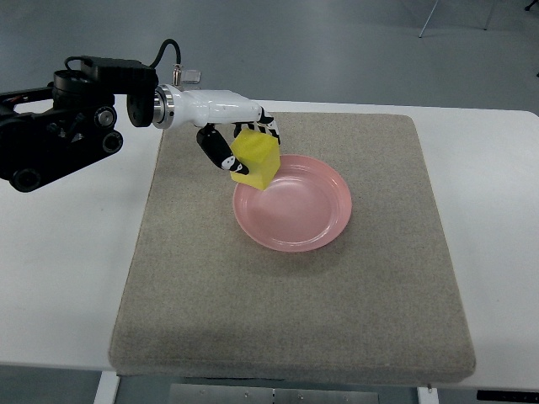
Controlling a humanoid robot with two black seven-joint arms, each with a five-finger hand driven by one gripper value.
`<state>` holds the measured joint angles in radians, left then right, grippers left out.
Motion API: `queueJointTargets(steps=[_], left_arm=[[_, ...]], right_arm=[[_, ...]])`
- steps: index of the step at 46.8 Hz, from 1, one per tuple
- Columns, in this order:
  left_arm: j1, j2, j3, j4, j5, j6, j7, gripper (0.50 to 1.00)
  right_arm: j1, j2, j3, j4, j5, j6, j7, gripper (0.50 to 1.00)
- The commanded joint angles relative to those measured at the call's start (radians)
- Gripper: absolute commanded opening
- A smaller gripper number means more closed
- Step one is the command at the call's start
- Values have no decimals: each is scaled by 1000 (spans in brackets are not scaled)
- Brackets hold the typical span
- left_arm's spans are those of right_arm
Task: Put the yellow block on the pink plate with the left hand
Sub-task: 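Lift the held yellow cube and carry it over the pink plate, then lower the cube into the plate and open the left hand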
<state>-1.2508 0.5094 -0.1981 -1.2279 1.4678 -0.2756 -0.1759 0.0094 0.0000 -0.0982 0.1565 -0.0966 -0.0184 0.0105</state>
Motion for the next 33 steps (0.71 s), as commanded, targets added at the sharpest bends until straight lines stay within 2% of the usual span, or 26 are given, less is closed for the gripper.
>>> queueJointTargets(steps=[1,6,13,33], left_arm=[[1,-9,2,-22,11,4,6,500],[11,-63,6,-21,16,4,13,500],[21,-77,49,-7,103,12,21,500],[56,-137,55,51,149,134,19,500]], right_arm=[[0,0,0,0,0,0,0,924],[0,0,0,0,0,0,0,924],[0,0,0,0,0,0,0,924],[0,0,0,0,0,0,0,924]])
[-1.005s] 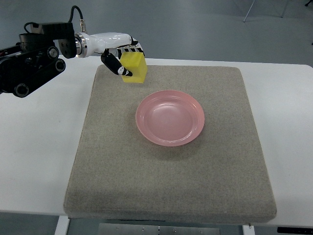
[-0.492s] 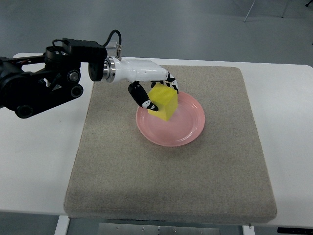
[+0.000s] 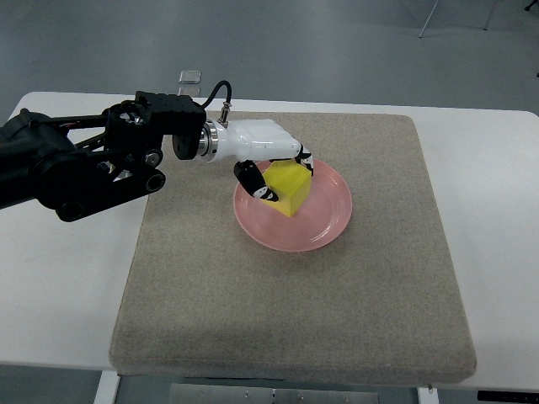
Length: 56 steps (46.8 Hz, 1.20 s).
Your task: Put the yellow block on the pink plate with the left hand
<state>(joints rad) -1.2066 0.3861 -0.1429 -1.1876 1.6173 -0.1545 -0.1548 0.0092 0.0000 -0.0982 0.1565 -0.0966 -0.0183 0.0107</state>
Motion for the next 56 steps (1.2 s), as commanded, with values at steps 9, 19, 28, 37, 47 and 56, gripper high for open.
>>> queueJointTargets(steps=[9,19,28,37,47,56], left_arm=[[18,-30,2,13,-2,15,-2,700],[18,-26,0,11,-4,13,-2,975],[15,13,-7,-21,-13,-2,-3,992],[10,89,-12,-36,-95,-2,-15,992],[2,172,-15,-43,-275,15,-17,994],[2,211,-17,8,-552,46,-17,994]], right_arm=[[0,0,0,0,0,0,0,924],[0,0,0,0,0,0,0,924],[0,0,0,0,0,0,0,924],[0,0,0,0,0,0,0,924],[0,0,0,0,0,0,0,924],[0,0,0,0,0,0,0,924]])
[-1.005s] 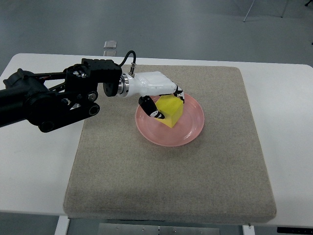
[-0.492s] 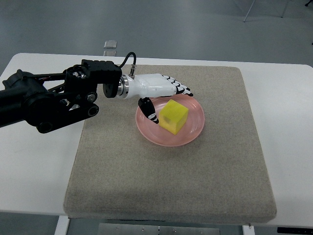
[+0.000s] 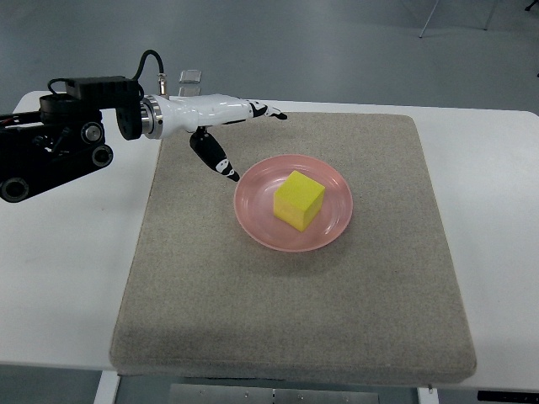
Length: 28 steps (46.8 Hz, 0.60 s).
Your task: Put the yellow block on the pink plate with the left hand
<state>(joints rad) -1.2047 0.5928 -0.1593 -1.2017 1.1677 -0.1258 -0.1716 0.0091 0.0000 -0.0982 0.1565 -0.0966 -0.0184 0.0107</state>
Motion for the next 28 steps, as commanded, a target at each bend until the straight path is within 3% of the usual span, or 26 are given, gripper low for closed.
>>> queueJointTargets(steps=[1,16,28], left_arm=[[1,4,0,30,-144,21,0,994],[13,-1,12,214,-739,15,1,994],[54,-51,-42,383,-850,-1,1,994]], right_arm=[[0,0,0,0,0,0,0,924],[0,0,0,0,0,0,0,924],[0,0,0,0,0,0,0,924]])
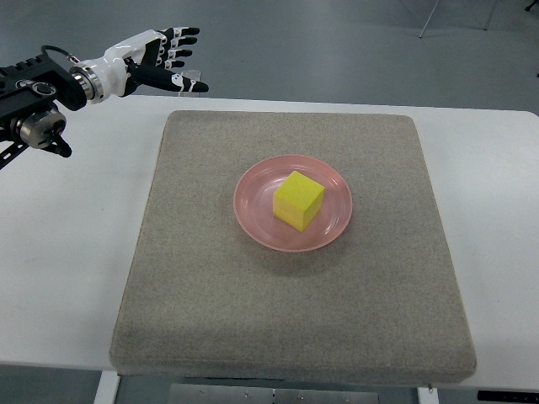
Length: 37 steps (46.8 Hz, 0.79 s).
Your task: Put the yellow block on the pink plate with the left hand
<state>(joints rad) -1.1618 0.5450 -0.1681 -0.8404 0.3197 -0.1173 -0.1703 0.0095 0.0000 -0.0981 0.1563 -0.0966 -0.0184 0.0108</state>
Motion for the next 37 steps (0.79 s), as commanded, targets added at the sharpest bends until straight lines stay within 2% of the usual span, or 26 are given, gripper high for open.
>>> queueJointTargets(steps=[1,13,24,28,33,37], left_arm=[[19,-3,-42,23,-2,-18,0,994],[131,0,-301,33,-85,-192,6,994],[171,-7,-376,148,-249,-407,29,994],[182,-7,-376,198,-365,-491,112,994],[188,-8,-376,244,-517,-494,236,994],[192,-29,-376,259,-590,-494,281,994]], right_arm=[[0,0,0,0,0,0,0,924],[0,0,0,0,0,0,0,924],[0,0,0,0,0,1,0,924],[0,0,0,0,0,1,0,924],[0,0,0,0,0,0,0,924],[0,0,0,0,0,0,0,924]])
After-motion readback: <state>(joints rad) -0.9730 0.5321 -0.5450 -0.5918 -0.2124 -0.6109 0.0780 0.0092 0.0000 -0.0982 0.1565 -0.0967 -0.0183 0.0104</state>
